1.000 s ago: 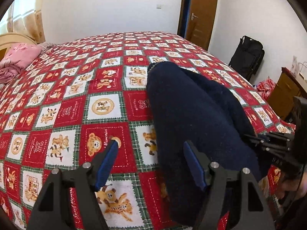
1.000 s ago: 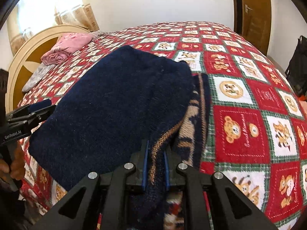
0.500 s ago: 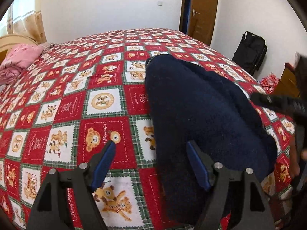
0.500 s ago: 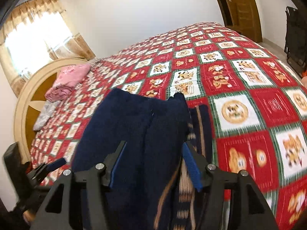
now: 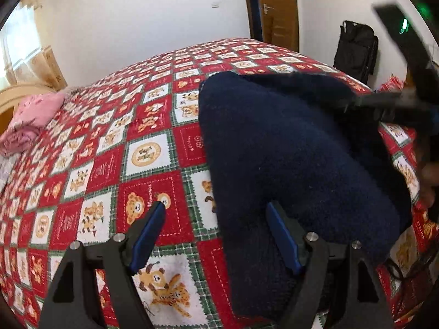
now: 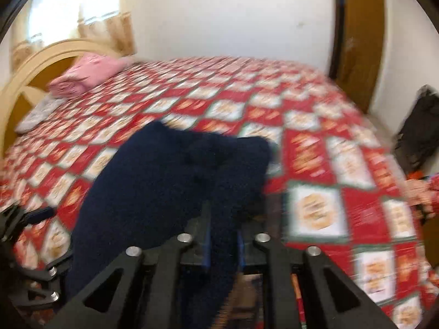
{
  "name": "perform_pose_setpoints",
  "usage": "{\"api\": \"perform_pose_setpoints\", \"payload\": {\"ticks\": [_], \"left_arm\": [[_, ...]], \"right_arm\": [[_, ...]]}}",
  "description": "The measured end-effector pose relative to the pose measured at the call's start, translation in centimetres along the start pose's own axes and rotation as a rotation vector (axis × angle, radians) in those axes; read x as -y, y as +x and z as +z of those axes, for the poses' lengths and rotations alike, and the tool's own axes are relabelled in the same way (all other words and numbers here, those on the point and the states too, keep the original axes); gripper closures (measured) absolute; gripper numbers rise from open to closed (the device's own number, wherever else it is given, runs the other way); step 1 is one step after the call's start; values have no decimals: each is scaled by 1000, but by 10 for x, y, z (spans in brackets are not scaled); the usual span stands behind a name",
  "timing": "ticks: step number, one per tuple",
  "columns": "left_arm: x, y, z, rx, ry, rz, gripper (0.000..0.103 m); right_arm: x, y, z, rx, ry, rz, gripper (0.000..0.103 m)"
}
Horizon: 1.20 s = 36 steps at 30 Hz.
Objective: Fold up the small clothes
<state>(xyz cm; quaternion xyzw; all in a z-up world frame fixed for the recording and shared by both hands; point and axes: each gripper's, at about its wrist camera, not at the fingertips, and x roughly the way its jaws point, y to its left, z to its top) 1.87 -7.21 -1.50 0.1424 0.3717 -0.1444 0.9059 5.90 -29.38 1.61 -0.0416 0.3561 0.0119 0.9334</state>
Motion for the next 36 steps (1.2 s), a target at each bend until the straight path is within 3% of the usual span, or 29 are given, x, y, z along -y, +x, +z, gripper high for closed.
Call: {"api": "perform_pose_setpoints", "payload": {"ticks": [1,4,7,9,12,15,16,17,19,22,25,30,32,36], "left_arm": [[2,1,1,0,5,0,25],[11,5,4,0,23,-4,25],[26,7,7,5,79,59,24],[35,9,6,18,116,87,24],[38,11,4,31,128,114,24],[27,8,5,20,105,72,24],[19,6,5,12,72,40,24],[12,5,6,2,43,15,21],[-1,2,5,-24,-17,-46,16],[-18,-8,1,-26,-88,-122,15],[-24,-19,-2,1,-109,-103,12],[-41,-23,-4,-18,-169,-87,11],[-48,-26,-6,-16,-184,-86,11],[-58,-31,-14,-21,-212,-79,11]], "right_arm": [[5,2,3,-1,-14,-21,94],[22,33,-2,-100,51,33,94],[20,55,-16,-155,39,-3,94],[23,56,-16,-138,54,-11,93],[41,30,-13,-96,169,57,89],[54,-20,-17,-6,256,123,86],[53,-32,-21,6,263,145,76],[53,-50,-30,17,271,189,55],[46,-71,-47,14,272,234,34],[27,-91,-85,-24,268,283,34],[5,-90,-111,-46,249,275,34],[-28,-73,-126,-59,163,280,35],[-35,-60,-129,-103,110,203,44],[-27,-52,-138,-108,169,240,45]]}}
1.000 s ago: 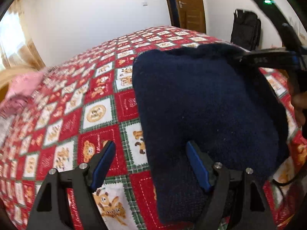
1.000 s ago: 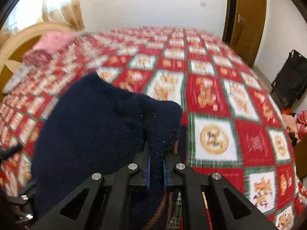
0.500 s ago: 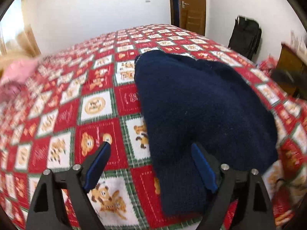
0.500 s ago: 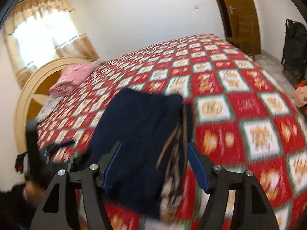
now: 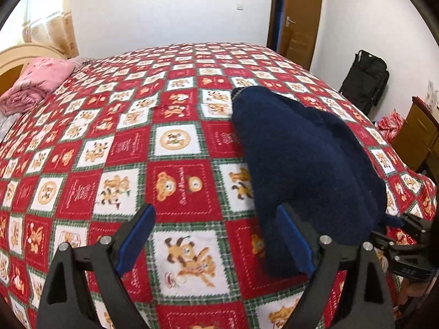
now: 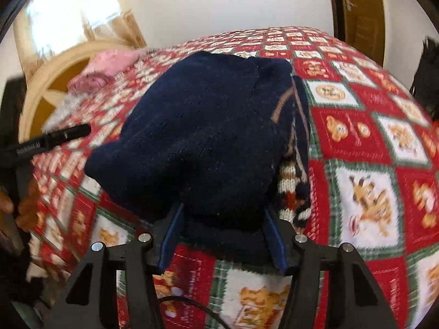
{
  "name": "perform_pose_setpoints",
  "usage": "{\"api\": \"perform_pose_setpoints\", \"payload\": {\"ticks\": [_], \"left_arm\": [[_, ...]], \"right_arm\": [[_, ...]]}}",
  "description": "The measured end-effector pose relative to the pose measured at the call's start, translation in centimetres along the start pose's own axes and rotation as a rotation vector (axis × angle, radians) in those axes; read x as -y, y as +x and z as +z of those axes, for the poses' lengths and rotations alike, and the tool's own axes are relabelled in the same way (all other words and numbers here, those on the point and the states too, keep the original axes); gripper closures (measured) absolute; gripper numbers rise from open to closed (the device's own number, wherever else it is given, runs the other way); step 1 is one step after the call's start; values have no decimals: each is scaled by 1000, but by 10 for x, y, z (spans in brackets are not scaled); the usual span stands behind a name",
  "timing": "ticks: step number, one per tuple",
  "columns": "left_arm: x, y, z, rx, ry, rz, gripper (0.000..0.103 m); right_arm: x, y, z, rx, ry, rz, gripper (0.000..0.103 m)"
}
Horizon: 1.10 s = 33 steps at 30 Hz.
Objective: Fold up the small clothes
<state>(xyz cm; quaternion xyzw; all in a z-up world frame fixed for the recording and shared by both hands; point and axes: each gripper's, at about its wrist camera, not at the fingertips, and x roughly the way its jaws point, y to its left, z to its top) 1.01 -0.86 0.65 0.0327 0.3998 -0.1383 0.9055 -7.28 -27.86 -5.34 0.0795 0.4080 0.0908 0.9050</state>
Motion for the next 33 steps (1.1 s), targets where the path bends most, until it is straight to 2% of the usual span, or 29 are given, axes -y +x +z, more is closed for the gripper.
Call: {"api": "perform_pose_setpoints", "payload": {"ticks": [2,6,8,11,14,17,19,22,23,24,25,28,33], "left_arm": [[-7,-1,-2,-5,-22,0,11],[-16,4,-1,-34,-73,-22,11],[-19,8,-2,-53,-105,-47,11],[-21,8,-3,-67,-118,-57,11],[-24,3,-3,-54,-109,-40,11],[-31,1,-1,-43,-122,-37,11],[-33,0,2,-36,-130,-39,11],[-28,1,3,-30,-110,-50,11],[-24,2,2,-27,-92,-47,11],[-21,2,2,-26,-80,-43,11],[-16,3,2,-26,-60,-41,11],[-3,7,4,-38,-14,-60,11],[19,4,19,12,64,-70,11]], "right_arm": [[5,-1,0,24,17,-1,45],[8,8,4,48,52,90,46],[-6,15,6,39,-10,97,77],[-17,11,12,29,-70,70,82],[-23,-16,24,72,-155,-11,83],[-24,-39,36,67,-250,-114,84],[-27,-38,34,-2,-365,-192,84],[-19,-17,18,-104,-405,-224,84],[-14,-7,9,-141,-418,-250,89],[-9,3,-1,-176,-425,-267,89],[-5,-1,-6,-134,-402,-243,89],[14,-25,4,-89,-233,-166,89],[23,-75,42,108,-109,-154,88]]}}
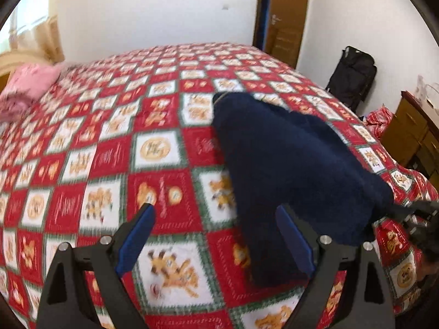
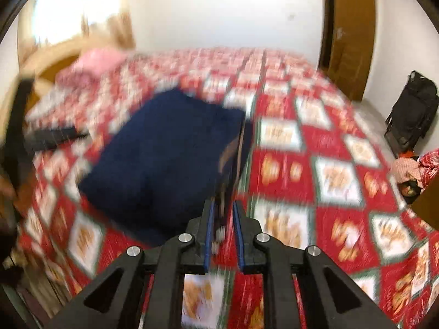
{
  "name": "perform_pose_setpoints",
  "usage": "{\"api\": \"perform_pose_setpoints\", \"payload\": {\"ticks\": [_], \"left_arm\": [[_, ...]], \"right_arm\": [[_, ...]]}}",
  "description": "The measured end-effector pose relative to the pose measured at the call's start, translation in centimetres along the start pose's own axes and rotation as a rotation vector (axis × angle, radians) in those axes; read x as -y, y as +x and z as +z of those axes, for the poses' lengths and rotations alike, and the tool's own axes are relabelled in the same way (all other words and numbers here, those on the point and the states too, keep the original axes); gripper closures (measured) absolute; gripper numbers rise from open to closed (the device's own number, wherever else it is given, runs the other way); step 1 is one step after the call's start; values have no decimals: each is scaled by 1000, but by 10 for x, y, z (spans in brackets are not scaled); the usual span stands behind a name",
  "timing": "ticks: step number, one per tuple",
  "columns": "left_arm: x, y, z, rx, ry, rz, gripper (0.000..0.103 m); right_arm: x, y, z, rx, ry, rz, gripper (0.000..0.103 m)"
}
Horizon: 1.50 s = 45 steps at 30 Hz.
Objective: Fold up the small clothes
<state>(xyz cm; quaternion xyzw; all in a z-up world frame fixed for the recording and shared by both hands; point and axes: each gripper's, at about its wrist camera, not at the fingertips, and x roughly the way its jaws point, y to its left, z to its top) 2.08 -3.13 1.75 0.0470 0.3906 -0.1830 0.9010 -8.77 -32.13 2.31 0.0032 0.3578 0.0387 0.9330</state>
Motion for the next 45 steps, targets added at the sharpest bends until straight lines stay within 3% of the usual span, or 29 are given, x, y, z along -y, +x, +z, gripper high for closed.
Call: {"api": "perform_pose_setpoints", "payload": {"ticks": [4,7,9,11,14,17,20,22,25,29,36,39,45], "left_arm": [[19,13,16,13,14,-15,11],[31,32,19,-17,17,13,11],[37,41,16,-55,22,-2,11],[43,44,7,-69,60,12,11],[41,48,-11,-85,88,10,9],[26,54,-26,-99,29,-16,0],[15,60,-27,-144,-41,-73,0],[11,55,-21,-168,-67,-86,0],[8,36,-6,-99,-77,-62,1],[16,34,32,-49,-46,-23,1],[41,80,85,-34,20,36,1],[52,110,85,-74,78,129,1],[52,117,76,-68,77,138,0]], "right_arm": [[-20,9,38,65,23,108,88],[-40,49,53,25,-1,117,88],[-38,82,44,-56,58,104,88],[-27,102,17,-108,176,145,88],[-15,95,-20,9,348,234,89],[-7,92,-32,20,443,293,89],[-14,88,-13,-59,356,256,88],[-16,78,2,-56,320,252,88],[-18,60,32,16,272,270,88],[-3,70,61,18,260,145,88],[16,148,51,-140,309,124,88],[19,152,46,-96,332,119,88],[25,133,49,-68,377,145,88]]}}
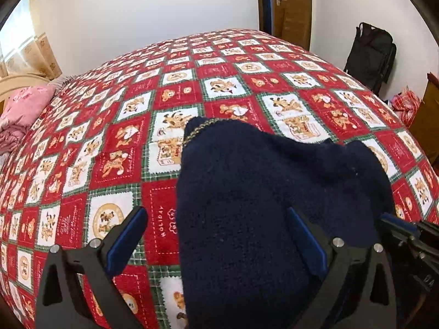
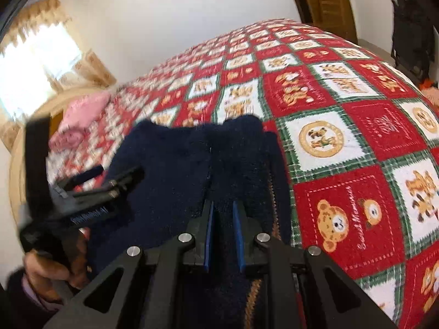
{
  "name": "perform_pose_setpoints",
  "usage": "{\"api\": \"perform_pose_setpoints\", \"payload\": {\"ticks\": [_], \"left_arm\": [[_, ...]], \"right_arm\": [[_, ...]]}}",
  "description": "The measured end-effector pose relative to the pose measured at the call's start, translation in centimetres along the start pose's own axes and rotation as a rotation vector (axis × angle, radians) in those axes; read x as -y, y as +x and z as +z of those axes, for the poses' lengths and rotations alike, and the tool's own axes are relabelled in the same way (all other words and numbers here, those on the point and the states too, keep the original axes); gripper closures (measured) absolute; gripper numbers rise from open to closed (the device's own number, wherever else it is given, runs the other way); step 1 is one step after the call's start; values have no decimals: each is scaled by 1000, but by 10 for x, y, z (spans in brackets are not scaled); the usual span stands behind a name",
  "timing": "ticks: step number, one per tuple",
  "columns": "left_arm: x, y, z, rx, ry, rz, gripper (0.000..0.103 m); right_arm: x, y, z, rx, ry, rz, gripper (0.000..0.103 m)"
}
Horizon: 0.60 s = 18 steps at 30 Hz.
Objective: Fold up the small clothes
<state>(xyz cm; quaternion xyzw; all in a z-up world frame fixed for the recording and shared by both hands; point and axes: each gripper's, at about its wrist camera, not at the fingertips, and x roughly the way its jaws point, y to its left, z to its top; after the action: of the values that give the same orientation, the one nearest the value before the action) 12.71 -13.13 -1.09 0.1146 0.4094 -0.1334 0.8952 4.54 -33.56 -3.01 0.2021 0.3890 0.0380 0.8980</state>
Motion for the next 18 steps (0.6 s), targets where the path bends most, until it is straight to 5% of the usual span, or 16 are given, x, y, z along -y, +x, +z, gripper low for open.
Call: {"api": "perform_pose_setpoints", "payload": {"ticks": [1,3,5,11,18], "left_arm": [[0,-3,-1,9,10,7,0],[2,-9,-3,22,24,16,0],[1,-16,-6,28,28,16,0],[-1,-29,-7,16,25,1,0],[-23,-39,-33,-18,-109,-119,0]], "right_arm": [[1,-11,-1,38,26,18,88],[-1,-27,-3,85,50,28,70],[-2,-37,-5,100,61,6,22],[6,-41,-21,71,80,-36,21],[11,-11,-42,21,91,-31,21]]}}
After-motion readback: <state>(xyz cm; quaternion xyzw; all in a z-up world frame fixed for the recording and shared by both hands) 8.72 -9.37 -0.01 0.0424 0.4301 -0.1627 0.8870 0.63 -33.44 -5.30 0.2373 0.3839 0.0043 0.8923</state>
